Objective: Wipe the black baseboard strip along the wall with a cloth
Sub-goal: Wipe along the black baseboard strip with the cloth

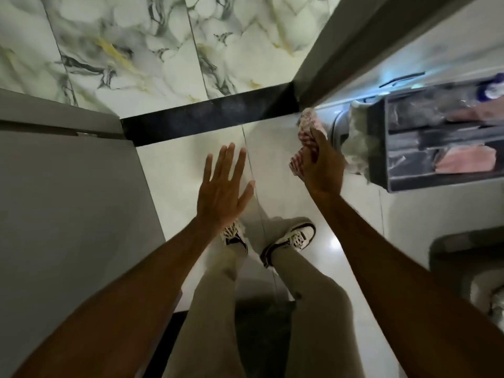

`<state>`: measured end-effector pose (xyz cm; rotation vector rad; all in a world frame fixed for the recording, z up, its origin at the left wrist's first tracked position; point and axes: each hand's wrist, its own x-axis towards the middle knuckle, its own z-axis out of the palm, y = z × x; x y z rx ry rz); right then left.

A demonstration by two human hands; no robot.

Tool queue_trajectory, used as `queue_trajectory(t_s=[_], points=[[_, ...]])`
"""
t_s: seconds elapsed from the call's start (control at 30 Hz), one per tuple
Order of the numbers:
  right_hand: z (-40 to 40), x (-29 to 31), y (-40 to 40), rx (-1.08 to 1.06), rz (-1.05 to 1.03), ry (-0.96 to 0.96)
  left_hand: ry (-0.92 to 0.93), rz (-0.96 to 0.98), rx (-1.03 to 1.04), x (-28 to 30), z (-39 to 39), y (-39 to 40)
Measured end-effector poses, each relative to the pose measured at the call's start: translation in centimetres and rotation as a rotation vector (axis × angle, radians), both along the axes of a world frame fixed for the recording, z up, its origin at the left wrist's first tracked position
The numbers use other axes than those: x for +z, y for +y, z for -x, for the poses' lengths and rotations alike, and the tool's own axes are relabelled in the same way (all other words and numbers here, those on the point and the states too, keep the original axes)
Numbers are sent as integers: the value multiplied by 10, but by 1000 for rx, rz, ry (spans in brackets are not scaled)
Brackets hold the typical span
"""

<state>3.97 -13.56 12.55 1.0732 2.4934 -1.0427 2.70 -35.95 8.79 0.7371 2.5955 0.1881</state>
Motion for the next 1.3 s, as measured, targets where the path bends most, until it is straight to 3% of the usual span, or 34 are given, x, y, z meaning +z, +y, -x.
queue_trajectory(t_s=[0.13, 0.37, 0.5, 0.6, 0.73, 0.83, 0.97, 1.03, 1.17, 1.3], points=[[55, -116, -10, 12, -4, 57, 20, 49, -93, -103, 25, -55], [119, -375, -11, 32, -82, 60, -48, 116, -97, -368, 60, -73], [130, -508, -1, 273, -237, 38, -19, 73, -131, -503, 81, -55], [145, -558, 15, 451, -437, 80, 82, -11, -149, -559, 98, -43], [180, -599, 24, 424, -524, 327, 235, -151, -183, -588, 108, -43], [217, -608, -2, 254, -549, 339, 245, -171, -165, -588, 108, -43], [186, -596, -47, 561, -440, 418, 209, -163, -186, -579, 109, -41], [135, -592, -44, 663, -432, 335, 206, -155, -183, -575, 110, -40], [96, -591, 3, 499, -570, 236, 208, -142, -191, -580, 107, -40], [167, -604, 21, 230, -695, 290, 229, -167, -191, -591, 107, -43]])
